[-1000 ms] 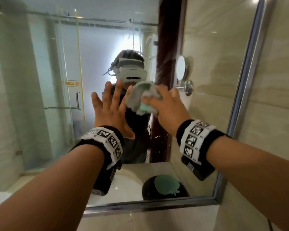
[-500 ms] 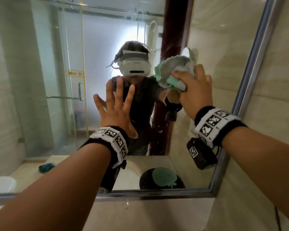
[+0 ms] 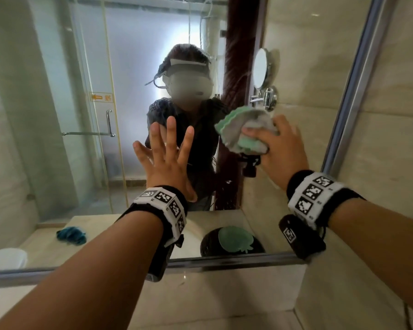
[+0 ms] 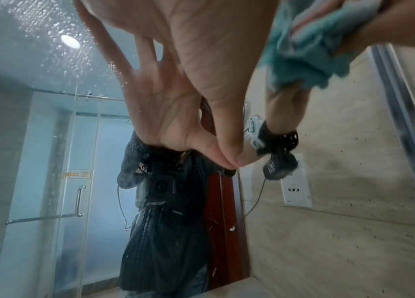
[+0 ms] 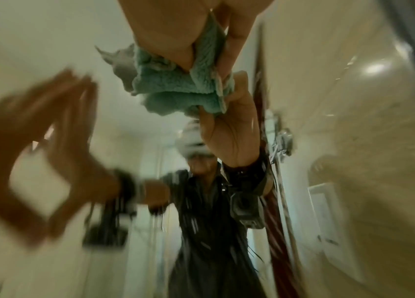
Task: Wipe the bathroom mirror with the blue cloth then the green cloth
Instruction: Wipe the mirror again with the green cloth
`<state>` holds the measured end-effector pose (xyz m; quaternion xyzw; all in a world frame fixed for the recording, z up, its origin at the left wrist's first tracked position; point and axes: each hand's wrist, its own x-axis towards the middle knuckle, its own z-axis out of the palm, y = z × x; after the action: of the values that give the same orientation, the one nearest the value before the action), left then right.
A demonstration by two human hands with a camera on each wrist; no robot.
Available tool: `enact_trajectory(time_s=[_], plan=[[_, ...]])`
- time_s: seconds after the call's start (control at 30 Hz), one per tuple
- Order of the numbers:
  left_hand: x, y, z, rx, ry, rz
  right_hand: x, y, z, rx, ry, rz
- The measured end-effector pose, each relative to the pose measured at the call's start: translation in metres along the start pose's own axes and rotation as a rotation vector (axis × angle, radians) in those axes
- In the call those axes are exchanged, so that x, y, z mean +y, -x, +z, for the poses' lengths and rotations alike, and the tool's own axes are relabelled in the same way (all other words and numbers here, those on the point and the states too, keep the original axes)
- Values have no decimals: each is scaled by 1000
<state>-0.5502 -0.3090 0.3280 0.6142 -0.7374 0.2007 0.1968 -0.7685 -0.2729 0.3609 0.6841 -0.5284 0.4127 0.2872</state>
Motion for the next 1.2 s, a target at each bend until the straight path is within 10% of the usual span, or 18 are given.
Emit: enact_trajectory(time_s=[0.13,0.4,0.67,0.87,1.0,1.2], plan=[[5,0,1,-12,-8,-16,-1,-25,-15,137,-99,143],[4,1,1,-27,-4,-10,-24,52,17,-537,55,-57],[4,4,-4,-48,2,-7,-2,-40,-30,131,-37,149],[5,3,-7,-67,0,-14,10,-76,-50,266,-23,226],[4,2,-9,-83,9,-17,-5,-33,-24,88,-163,197],[5,3,-2,-90,3,-29,-19,40,-4,-624,77,-63]])
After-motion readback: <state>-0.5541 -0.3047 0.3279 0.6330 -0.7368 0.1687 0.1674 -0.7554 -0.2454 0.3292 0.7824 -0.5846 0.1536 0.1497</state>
